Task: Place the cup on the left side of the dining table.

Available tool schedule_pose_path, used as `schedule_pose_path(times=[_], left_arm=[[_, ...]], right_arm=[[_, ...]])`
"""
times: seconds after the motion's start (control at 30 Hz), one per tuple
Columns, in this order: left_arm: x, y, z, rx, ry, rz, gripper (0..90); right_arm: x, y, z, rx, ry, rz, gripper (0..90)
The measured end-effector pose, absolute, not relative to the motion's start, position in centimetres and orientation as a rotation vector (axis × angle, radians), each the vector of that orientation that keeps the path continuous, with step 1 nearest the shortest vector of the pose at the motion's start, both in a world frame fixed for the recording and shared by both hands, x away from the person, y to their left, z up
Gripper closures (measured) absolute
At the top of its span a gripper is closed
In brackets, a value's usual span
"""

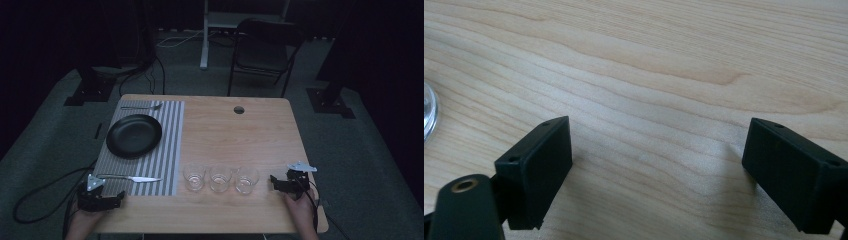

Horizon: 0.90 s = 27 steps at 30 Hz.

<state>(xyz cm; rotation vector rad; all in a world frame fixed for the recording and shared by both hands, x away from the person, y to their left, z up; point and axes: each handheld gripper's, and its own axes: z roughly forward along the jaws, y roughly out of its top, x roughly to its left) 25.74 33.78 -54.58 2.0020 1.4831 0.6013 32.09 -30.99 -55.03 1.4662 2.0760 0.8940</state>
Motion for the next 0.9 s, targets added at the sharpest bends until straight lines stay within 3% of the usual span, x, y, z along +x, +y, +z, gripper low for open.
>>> schedule_pose_path(times=[0.9], left_arm=[[24.88,34.74,-54.05,2.066,1.321,0.529,1.2]], right_arm=[[32.09,-30.99,-55.03,1.466,2.076,0.894,12.1]])
